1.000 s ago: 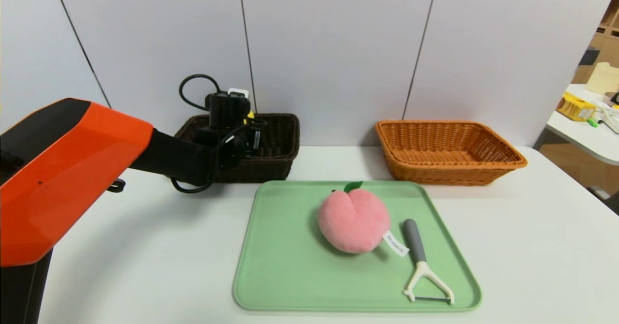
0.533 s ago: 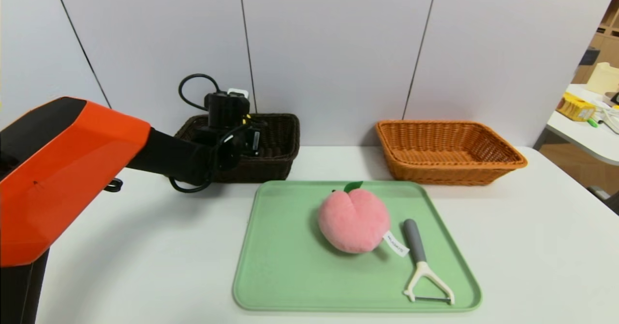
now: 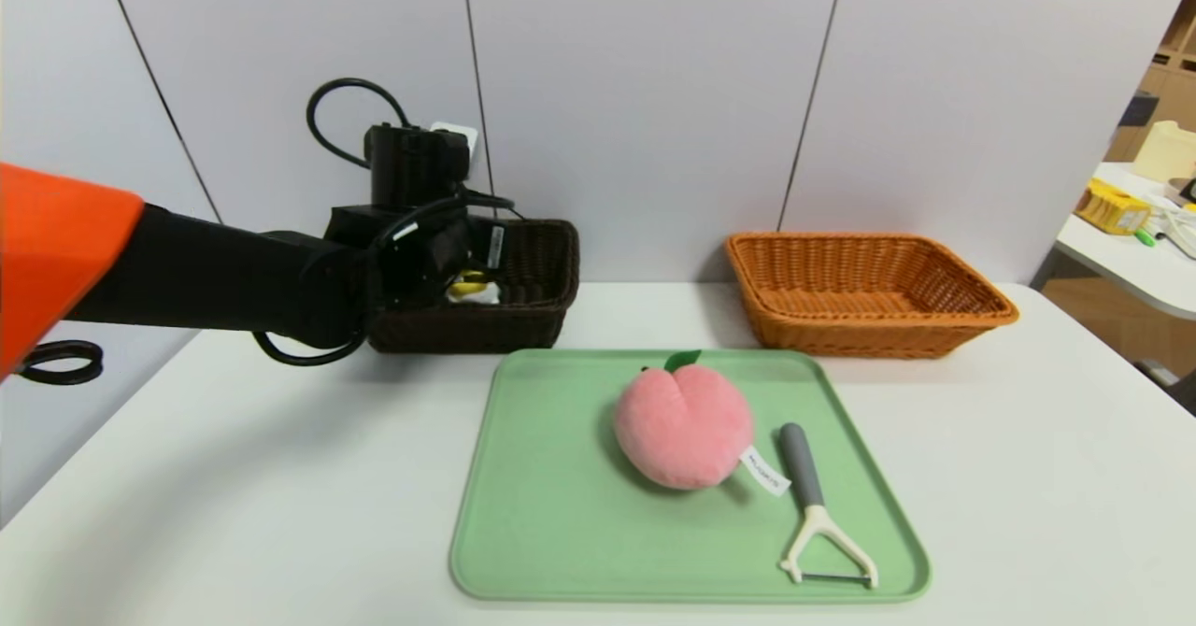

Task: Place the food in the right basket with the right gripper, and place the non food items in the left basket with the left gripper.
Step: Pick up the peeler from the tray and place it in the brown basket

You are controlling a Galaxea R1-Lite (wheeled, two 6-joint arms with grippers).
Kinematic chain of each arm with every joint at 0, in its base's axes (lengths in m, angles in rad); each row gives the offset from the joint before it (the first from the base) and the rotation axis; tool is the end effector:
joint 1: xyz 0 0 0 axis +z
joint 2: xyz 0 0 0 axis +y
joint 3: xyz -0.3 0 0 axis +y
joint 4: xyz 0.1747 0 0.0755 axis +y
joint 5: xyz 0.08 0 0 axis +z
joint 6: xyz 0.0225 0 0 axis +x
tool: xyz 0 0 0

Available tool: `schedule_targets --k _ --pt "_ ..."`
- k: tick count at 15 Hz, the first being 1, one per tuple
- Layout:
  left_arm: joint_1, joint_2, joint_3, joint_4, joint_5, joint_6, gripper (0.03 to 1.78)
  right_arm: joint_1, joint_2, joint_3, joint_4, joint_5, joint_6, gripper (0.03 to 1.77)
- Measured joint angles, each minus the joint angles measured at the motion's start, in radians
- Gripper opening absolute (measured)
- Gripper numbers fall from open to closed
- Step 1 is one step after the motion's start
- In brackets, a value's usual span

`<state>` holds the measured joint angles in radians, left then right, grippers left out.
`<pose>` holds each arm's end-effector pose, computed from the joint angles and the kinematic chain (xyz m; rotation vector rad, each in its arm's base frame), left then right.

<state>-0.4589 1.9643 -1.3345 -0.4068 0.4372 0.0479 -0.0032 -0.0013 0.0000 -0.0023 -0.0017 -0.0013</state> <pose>0.3616 -0.1680 0.2130 0.1443 0.2005 -0.0264 -0.0229 0.0000 0.0757 -0.0013 -0.0036 -0.0049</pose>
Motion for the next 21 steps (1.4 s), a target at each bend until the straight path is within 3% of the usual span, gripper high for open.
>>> schedule_targets --k 13,21 --pt "-0.537 -0.141 0.025 0.189 0.006 -0.048 1.67 0.000 0.000 0.000 0.000 0.000 0.000 1.70" --pt "-0.734 -0.008 -0.112 0.322 0.009 -0.181 1.69 0.000 0.000 0.000 0.000 0.000 0.000 1.70"
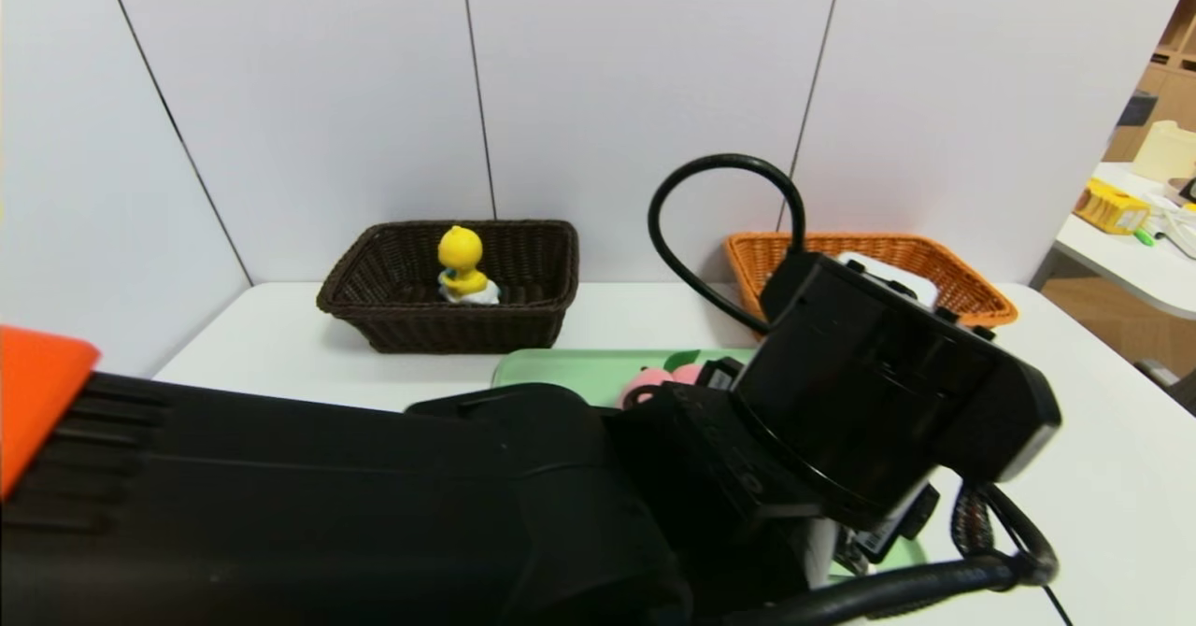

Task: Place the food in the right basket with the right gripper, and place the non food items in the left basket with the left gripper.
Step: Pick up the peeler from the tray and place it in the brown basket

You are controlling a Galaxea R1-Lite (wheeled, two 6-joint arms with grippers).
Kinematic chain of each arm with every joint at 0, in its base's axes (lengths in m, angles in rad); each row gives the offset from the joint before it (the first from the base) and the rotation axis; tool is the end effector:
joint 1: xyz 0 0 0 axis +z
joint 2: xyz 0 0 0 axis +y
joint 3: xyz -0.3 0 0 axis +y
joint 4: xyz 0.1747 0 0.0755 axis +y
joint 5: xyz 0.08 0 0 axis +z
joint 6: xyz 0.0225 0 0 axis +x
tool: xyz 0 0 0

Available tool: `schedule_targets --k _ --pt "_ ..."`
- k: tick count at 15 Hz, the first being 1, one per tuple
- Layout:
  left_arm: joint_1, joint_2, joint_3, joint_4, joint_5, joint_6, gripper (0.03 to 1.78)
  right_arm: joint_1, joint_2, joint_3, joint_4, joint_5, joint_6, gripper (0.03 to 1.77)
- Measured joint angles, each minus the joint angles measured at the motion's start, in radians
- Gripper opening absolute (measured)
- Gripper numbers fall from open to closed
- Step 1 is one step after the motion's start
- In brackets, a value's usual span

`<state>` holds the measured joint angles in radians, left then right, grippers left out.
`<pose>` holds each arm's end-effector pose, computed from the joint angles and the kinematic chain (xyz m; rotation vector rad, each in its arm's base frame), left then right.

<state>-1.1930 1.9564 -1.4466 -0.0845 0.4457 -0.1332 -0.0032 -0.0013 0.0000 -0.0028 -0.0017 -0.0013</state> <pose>0.1542 -0.3622 0.2172 0.1919 0.3445 -0.7123 -0.0229 0.0000 0.0758 -0.0013 -0.0041 -0.0049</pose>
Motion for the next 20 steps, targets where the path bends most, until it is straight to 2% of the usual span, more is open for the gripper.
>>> schedule_targets --k 5,8,10,11,15,17,20 --pt "-0.051 0.142 -0.118 0.003 0.023 -0.127 1.69 0.000 0.000 0.000 0.000 0.000 0.000 1.70" --pt "-0.055 0.208 -0.183 0.002 0.154 -0.187 1.69 0.000 0.000 0.000 0.000 0.000 0.000 1.70" --pt "-0.055 0.240 -0.219 0.002 0.250 -0.198 1.69 0.000 0.000 0.000 0.000 0.000 0.000 1.70" --pt "-0.055 0.253 -0.234 0.002 0.279 -0.198 1.69 0.000 0.000 0.000 0.000 0.000 0.000 1.70" --pt "-0.055 0.288 -0.297 0.019 0.282 -0.190 1.69 0.000 0.000 0.000 0.000 0.000 0.000 1.70" --pt "-0.055 0.292 -0.339 0.091 0.281 -0.190 1.69 0.000 0.000 0.000 0.000 0.000 0.000 1.70" --pt "-0.056 0.291 -0.416 0.265 0.280 -0.197 1.69 0.000 0.000 0.000 0.000 0.000 0.000 1.70"
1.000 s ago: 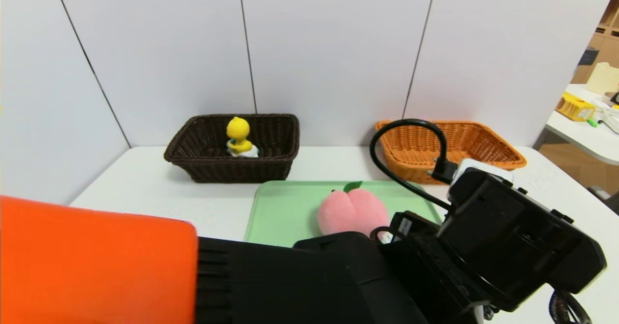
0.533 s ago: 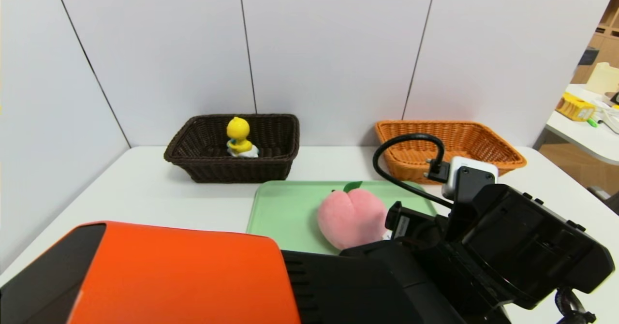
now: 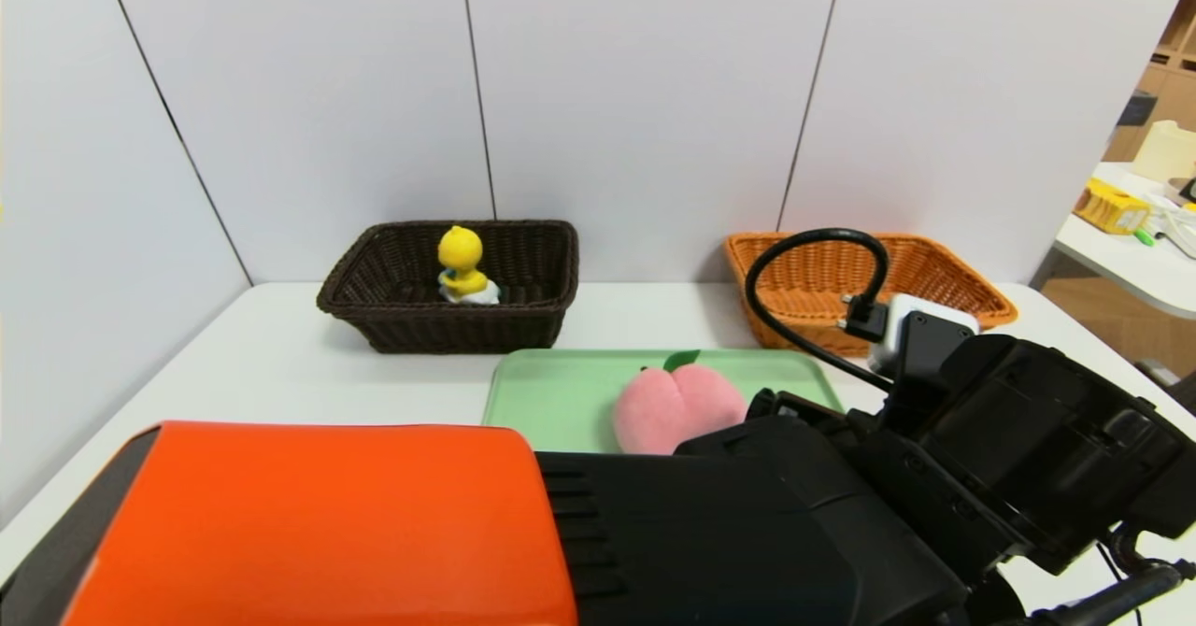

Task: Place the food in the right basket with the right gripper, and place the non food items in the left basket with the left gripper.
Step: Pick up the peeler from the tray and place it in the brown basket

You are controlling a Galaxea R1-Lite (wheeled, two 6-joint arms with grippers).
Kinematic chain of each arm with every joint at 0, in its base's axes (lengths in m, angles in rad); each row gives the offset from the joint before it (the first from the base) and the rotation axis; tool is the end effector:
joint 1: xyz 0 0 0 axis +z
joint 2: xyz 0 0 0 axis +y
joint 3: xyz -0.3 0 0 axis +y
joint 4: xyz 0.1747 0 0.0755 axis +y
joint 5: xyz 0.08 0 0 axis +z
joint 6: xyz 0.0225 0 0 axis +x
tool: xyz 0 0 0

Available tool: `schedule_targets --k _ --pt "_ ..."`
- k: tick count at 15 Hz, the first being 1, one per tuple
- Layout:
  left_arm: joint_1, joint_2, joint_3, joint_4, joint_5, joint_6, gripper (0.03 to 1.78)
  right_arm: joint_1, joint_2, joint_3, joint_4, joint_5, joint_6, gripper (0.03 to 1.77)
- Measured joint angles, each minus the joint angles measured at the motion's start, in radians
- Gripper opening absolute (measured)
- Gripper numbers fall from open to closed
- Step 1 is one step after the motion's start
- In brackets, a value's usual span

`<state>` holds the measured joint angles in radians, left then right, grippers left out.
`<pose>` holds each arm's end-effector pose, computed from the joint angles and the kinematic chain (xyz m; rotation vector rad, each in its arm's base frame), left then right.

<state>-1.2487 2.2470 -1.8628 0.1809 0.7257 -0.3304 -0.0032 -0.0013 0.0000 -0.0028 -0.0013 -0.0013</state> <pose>0.1597 -0.4314 0.1866 0.1563 0.3908 -0.4462 -0.0229 0.0000 0.0758 -0.0013 -0.0041 -0.0045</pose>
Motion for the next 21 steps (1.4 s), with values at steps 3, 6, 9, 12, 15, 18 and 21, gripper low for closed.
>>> schedule_targets --k 3,6,9,12,15,18,21 --pt "0.000 0.000 -0.054 0.107 -0.004 -0.004 1.69 0.000 0.000 0.000 0.000 0.000 0.000 1.70" --pt "0.000 -0.014 -0.093 0.217 -0.049 -0.014 1.69 0.000 0.000 0.000 0.000 0.000 0.000 1.70" --pt "0.000 -0.021 -0.101 0.228 -0.113 -0.026 1.69 0.000 0.000 0.000 0.000 0.000 0.000 1.70" --pt "-0.005 0.000 -0.105 0.223 -0.140 -0.109 1.69 0.000 0.000 0.000 0.000 0.000 0.000 1.70" --pt "-0.019 0.033 -0.105 0.222 -0.139 -0.202 1.69 0.000 0.000 0.000 0.000 -0.001 0.000 1.70" --pt "-0.021 0.074 -0.105 0.219 -0.135 -0.246 1.69 0.000 0.000 0.000 0.000 0.000 0.000 1.70" --pt "-0.018 0.109 -0.108 0.181 -0.128 -0.247 1.69 0.000 0.000 0.000 0.000 0.000 0.000 1.70"
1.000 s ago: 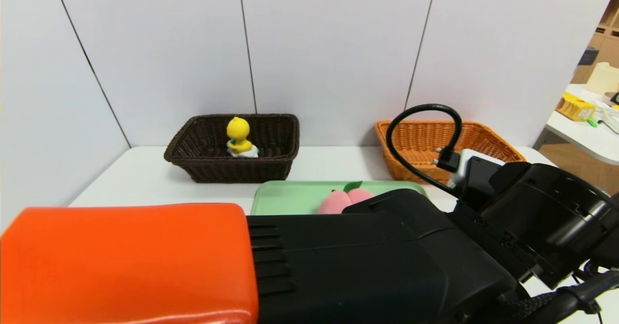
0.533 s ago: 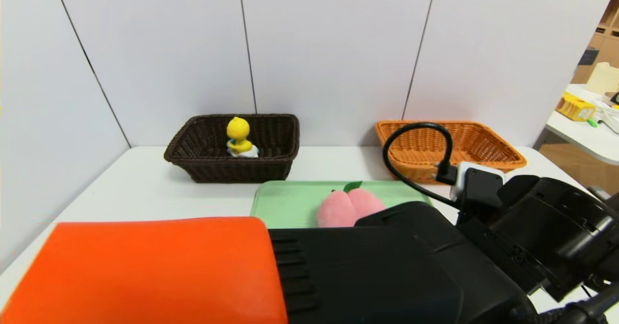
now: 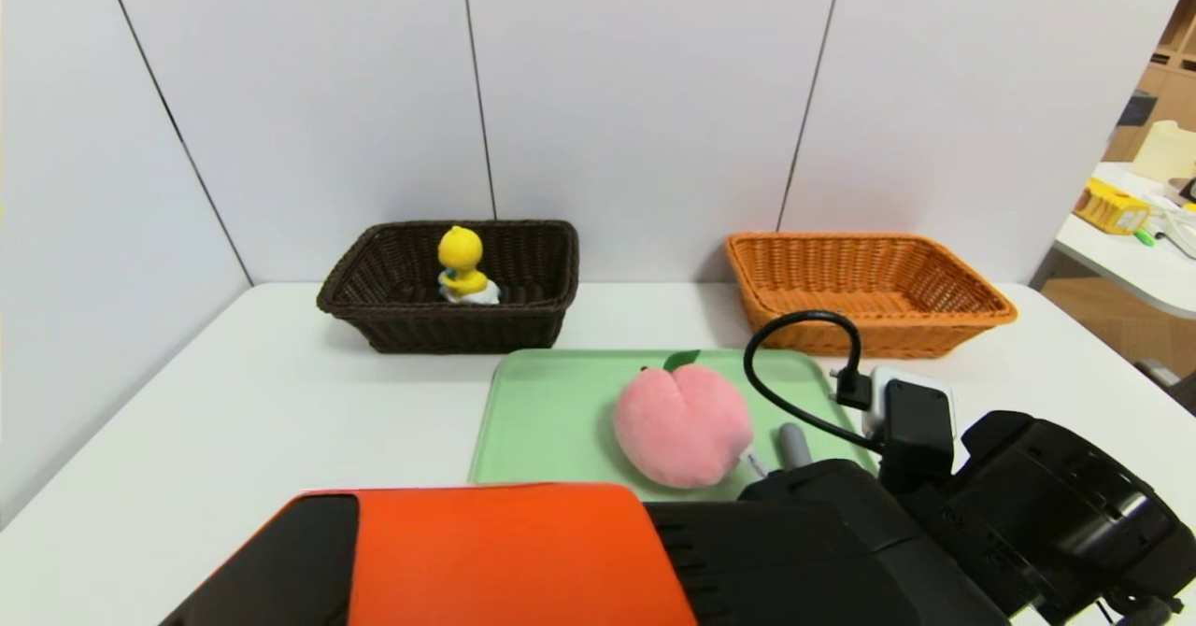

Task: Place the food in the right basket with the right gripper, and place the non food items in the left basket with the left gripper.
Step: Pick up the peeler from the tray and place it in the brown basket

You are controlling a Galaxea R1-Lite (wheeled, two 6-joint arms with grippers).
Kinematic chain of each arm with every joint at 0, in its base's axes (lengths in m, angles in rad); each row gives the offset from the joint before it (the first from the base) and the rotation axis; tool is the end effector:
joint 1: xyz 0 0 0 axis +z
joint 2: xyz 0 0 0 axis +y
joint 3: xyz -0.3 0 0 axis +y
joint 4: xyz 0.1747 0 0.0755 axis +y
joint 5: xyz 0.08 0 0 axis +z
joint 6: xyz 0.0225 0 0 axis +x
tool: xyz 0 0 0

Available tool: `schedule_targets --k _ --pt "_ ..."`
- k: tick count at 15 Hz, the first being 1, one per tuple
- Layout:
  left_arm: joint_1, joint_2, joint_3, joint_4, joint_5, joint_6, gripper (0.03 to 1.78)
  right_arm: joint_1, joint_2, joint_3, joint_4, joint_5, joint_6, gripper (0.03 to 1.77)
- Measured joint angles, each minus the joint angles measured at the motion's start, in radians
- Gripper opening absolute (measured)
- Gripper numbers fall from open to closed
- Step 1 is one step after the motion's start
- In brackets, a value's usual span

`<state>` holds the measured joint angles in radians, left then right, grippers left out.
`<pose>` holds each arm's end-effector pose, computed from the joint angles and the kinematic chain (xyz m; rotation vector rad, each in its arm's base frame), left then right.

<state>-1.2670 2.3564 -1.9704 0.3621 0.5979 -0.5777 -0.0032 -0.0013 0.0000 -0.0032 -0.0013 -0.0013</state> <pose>0.1541 -0.4492 0.1492 0.0632 0.6065 -0.4736 -0.0229 0.0000 0.0758 -0.0013 -0.0045 -0.0045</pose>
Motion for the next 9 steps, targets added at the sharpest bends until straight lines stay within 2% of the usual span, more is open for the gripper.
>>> schedule_targets --k 3,6,9 --pt "0.000 0.033 -0.001 -0.083 0.024 0.003 1.69 0.000 0.000 0.000 0.000 0.000 0.000 1.70" --pt "0.008 0.064 -0.001 -0.145 0.115 -0.002 1.69 0.000 0.000 0.000 0.000 0.000 0.000 1.70" --pt "0.025 0.083 -0.001 -0.159 0.161 -0.002 1.69 0.000 0.000 0.000 0.000 0.000 0.000 1.70"
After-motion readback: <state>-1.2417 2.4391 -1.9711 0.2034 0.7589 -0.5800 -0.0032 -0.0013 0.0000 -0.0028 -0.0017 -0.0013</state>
